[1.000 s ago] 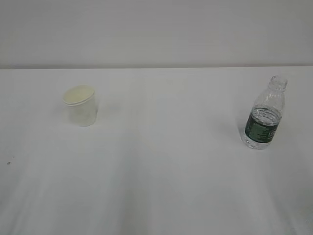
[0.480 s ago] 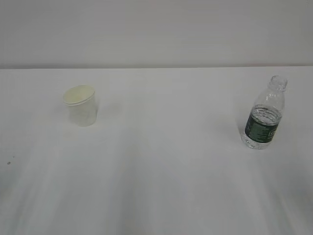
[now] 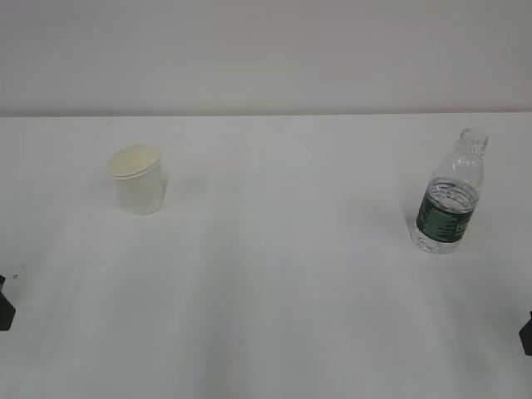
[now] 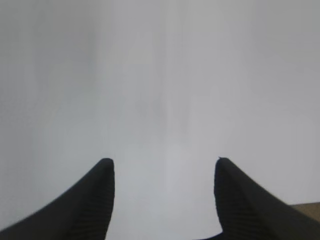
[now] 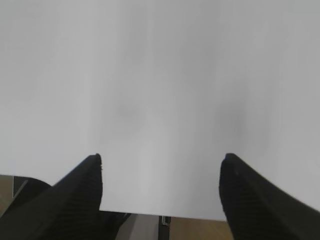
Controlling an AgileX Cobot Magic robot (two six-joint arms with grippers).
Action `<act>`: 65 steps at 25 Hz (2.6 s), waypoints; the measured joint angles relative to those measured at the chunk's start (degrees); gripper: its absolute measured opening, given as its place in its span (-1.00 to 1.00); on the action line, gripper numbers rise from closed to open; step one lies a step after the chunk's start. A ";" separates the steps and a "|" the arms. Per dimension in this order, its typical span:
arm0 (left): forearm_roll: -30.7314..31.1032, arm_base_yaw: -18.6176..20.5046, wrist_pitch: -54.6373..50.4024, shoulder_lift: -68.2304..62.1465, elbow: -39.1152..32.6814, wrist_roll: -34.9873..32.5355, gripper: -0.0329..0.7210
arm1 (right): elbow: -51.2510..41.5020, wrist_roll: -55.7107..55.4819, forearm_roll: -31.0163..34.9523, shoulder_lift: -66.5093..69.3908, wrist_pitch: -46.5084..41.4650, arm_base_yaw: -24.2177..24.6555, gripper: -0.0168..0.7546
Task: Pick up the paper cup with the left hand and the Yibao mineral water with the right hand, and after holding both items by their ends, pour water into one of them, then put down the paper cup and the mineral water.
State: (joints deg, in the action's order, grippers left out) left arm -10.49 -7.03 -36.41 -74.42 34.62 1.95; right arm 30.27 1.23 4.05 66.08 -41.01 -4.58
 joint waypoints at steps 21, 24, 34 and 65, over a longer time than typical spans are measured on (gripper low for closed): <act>-2.57 -12.02 31.69 -0.22 -14.02 0.00 0.27 | -11.25 0.00 9.61 0.08 27.24 0.00 0.48; -2.61 -12.24 34.13 -0.22 -14.31 0.00 0.27 | -13.36 0.00 9.86 0.08 32.11 -0.31 0.48; -2.83 -12.28 37.59 -0.22 -14.40 0.00 0.27 | -24.71 0.13 7.46 0.08 62.11 -13.67 0.48; 7.63 -12.28 82.00 -0.22 -34.75 6.45 0.17 | -30.43 -5.56 1.66 0.08 79.95 -13.90 0.48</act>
State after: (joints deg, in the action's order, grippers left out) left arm -2.86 -19.31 45.59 -74.65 -0.13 8.39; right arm -0.16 -4.33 5.71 66.16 38.94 -18.49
